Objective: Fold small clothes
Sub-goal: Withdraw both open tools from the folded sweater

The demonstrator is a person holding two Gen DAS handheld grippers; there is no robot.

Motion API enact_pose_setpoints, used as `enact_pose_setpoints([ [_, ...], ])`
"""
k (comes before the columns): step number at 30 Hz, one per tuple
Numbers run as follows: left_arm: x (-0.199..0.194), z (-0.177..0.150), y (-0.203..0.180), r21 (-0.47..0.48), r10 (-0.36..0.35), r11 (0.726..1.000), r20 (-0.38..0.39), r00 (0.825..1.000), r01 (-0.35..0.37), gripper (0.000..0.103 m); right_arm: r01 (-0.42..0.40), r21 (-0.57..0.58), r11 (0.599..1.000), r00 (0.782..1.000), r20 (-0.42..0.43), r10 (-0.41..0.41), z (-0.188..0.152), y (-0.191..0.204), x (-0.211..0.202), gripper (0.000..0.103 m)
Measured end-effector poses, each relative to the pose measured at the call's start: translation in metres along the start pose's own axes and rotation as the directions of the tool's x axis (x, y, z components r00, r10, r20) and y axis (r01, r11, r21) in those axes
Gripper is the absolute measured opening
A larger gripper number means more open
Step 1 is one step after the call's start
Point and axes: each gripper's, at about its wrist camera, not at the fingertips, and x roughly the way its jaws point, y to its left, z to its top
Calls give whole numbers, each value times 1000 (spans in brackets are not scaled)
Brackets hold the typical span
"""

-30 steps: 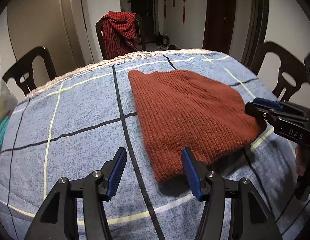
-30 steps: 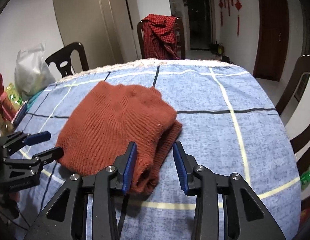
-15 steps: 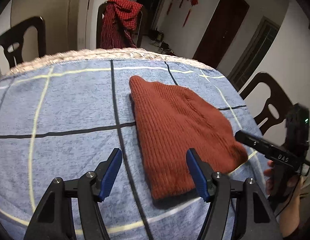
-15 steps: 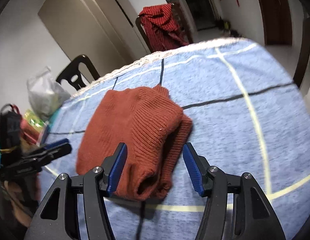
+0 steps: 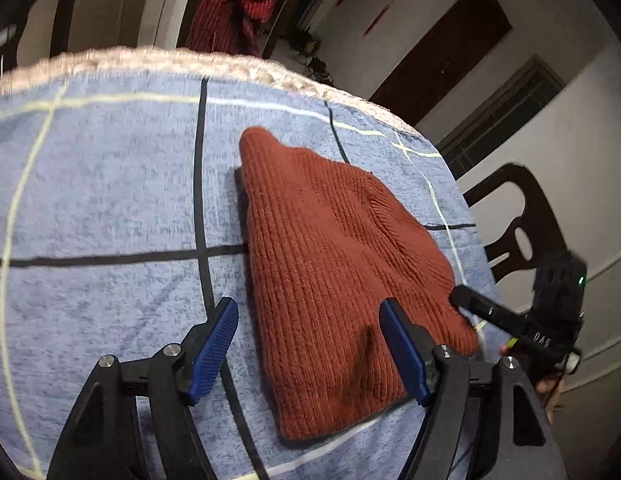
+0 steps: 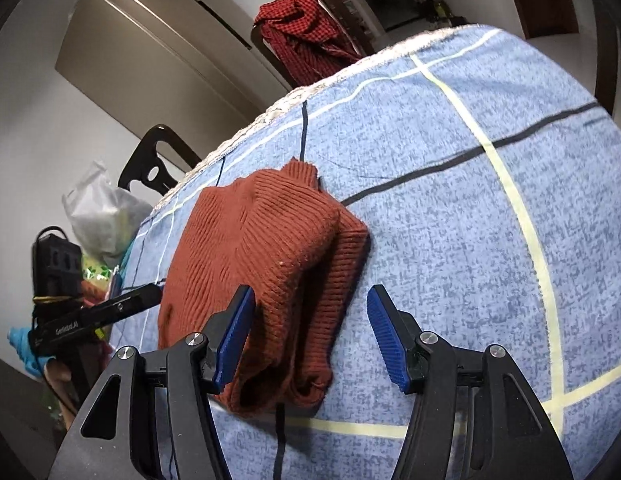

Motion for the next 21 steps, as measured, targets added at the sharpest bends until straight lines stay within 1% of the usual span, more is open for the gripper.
enact_pose_setpoints([
  [5, 8, 1, 11, -47, -44, 998, -27, 999, 43, 76, -51, 43, 998, 998, -32, 53, 1, -8, 7, 59],
  [8, 12, 2, 14, -66, -66, 996, -38, 997, 64, 76, -81, 77, 994, 996, -37, 84, 1, -11, 11, 59],
  [11, 13, 3, 15, -63, -64, 996, -38, 997, 62, 76, -106, 101, 989, 993, -44, 111, 2, -13, 16, 59],
  [14, 17, 6, 16, -78, -93, 993, -46, 995, 89, 76, -122, 114, 986, 991, -47, 128, 5, -15, 20, 59],
  [18, 20, 9, 14, -75, -100, 993, -46, 994, 96, 76, -136, 125, 983, 989, -47, 142, 8, -16, 23, 59],
  [21, 24, 11, 15, -94, -128, 988, -57, 990, 123, 76, -148, 124, 981, 986, -52, 155, 10, -18, 25, 59],
])
